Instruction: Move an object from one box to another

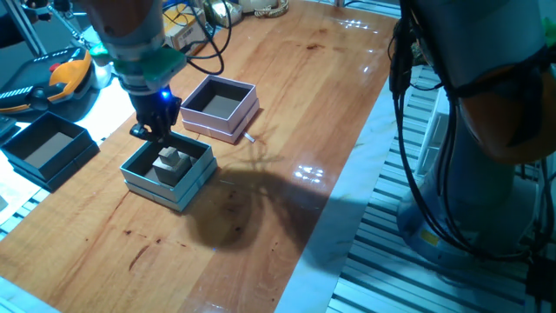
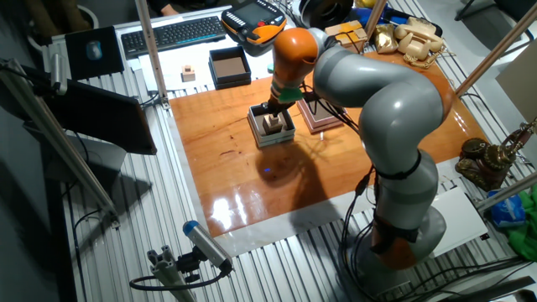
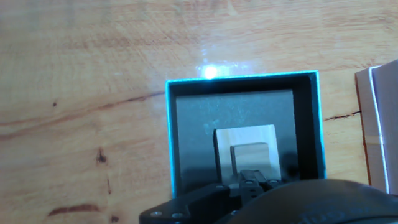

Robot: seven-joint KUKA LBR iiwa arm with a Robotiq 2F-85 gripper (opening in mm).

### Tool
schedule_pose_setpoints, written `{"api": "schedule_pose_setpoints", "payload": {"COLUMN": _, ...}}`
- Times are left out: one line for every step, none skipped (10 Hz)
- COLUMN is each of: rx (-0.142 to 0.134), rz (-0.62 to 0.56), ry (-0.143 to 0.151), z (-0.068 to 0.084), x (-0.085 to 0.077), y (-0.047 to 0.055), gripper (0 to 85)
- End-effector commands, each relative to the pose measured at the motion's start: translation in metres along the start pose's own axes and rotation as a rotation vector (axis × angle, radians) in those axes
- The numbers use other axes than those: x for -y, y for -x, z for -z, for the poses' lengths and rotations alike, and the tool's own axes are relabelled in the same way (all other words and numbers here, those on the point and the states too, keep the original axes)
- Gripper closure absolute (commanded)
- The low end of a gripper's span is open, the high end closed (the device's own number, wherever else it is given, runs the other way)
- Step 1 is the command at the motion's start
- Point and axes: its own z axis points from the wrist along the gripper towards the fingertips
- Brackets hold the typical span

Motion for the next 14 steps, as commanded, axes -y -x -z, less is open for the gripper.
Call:
{"api": "schedule_pose_setpoints", "payload": {"rx": 0.002, "rz": -0.006, "ry": -0.002, "z": -0.002, "x": 0.000, "y": 0.001, "gripper": 85.0}}
{"api": "schedule_pose_setpoints", "payload": {"rx": 0.002, "rz": -0.004, "ry": -0.002, "z": -0.004, "x": 0.001, "y": 0.001, "gripper": 85.0}}
{"api": "schedule_pose_setpoints", "payload": {"rx": -0.001, "rz": 0.001, "ry": 0.004, "z": -0.006, "x": 0.002, "y": 0.002, "gripper": 85.0}}
{"api": "schedule_pose_setpoints", "payload": {"rx": -0.005, "rz": 0.008, "ry": 0.010, "z": -0.008, "x": 0.002, "y": 0.003, "gripper": 85.0}}
{"api": "schedule_pose_setpoints", "payload": {"rx": -0.005, "rz": 0.013, "ry": 0.015, "z": -0.011, "x": 0.002, "y": 0.003, "gripper": 85.0}}
{"api": "schedule_pose_setpoints", "payload": {"rx": -0.004, "rz": 0.018, "ry": 0.021, "z": -0.015, "x": 0.003, "y": 0.004, "gripper": 85.0}}
{"api": "schedule_pose_setpoints", "payload": {"rx": 0.001, "rz": 0.032, "ry": 0.018, "z": -0.015, "x": 0.003, "y": 0.004, "gripper": 85.0}}
{"api": "schedule_pose_setpoints", "payload": {"rx": 0.006, "rz": 0.034, "ry": 0.023, "z": -0.014, "x": 0.004, "y": 0.005, "gripper": 85.0}}
{"api": "schedule_pose_setpoints", "payload": {"rx": 0.025, "rz": 0.027, "ry": 0.009, "z": -0.015, "x": 0.004, "y": 0.005, "gripper": 68.0}}
{"api": "schedule_pose_setpoints", "payload": {"rx": 0.039, "rz": 0.011, "ry": 0.004, "z": -0.015, "x": 0.003, "y": 0.004, "gripper": 34.0}}
{"api": "schedule_pose_setpoints", "payload": {"rx": 0.043, "rz": 0.003, "ry": 0.006, "z": -0.016, "x": 0.003, "y": 0.004, "gripper": 34.0}}
{"api": "schedule_pose_setpoints", "payload": {"rx": 0.047, "rz": 0.005, "ry": 0.003, "z": -0.017, "x": 0.004, "y": 0.004, "gripper": 17.0}}
{"api": "schedule_pose_setpoints", "payload": {"rx": 0.052, "rz": 0.005, "ry": -0.001, "z": -0.017, "x": 0.004, "y": 0.004, "gripper": 17.0}}
{"api": "schedule_pose_setpoints", "payload": {"rx": 0.053, "rz": 0.010, "ry": 0.000, "z": -0.017, "x": 0.006, "y": 0.004, "gripper": 17.0}}
